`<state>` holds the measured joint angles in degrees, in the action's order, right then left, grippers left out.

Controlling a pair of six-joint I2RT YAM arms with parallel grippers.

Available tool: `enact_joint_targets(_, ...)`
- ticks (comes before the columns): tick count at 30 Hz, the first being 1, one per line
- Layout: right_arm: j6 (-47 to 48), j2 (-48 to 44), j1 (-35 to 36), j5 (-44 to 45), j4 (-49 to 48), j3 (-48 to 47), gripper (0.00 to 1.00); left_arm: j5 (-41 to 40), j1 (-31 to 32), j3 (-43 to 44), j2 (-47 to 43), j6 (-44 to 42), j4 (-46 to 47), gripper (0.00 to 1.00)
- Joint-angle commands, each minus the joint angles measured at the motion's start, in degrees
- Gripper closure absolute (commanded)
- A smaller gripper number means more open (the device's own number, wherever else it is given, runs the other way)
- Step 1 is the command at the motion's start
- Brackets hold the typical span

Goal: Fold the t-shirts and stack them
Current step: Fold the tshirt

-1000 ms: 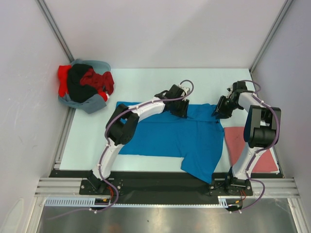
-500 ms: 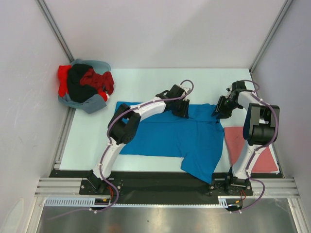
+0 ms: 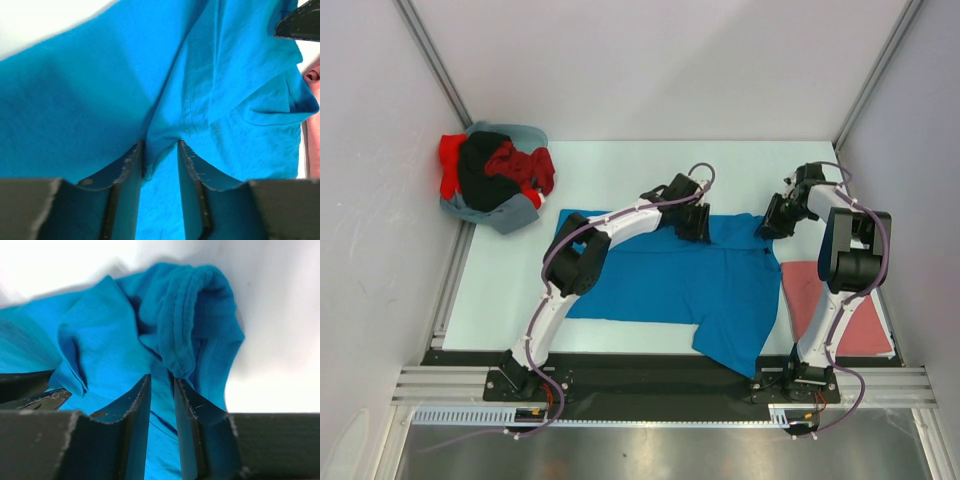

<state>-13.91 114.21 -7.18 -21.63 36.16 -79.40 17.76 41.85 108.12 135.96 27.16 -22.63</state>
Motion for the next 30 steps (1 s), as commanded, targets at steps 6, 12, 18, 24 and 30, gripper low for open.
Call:
enact_joint_targets(6,-0.4,1.1,0.6,-2.5,-0.6,-3.3,0.90,2.9,-2.3,1.8,1.2,5.0,-0.2,0.70)
enact_joint_targets(12,-2.3,-2.8,0.0,-1.8,1.2,-0.8,1.00,4.6,-2.8,1.7,0.6,6.2,0.1,0.77)
enact_joint_targets(18,-2.4,-7.9,-0.7,-1.0,1.8,4.2,1.00,7.4,-3.3,0.1,0.3,8.3,0.9,0.85)
enact_joint_targets(24,-1.3,-11.7,-2.1,-0.6,2.1,8.8,1.00,9.2,-4.0,-2.6,-0.7,9.5,1.6,0.89)
enact_joint_targets(30,-0.2,-11.4,-2.8,-0.1,2.1,10.6,1.00,12.1,-5.2,-6.8,-2.5,11.0,3.9,0.90)
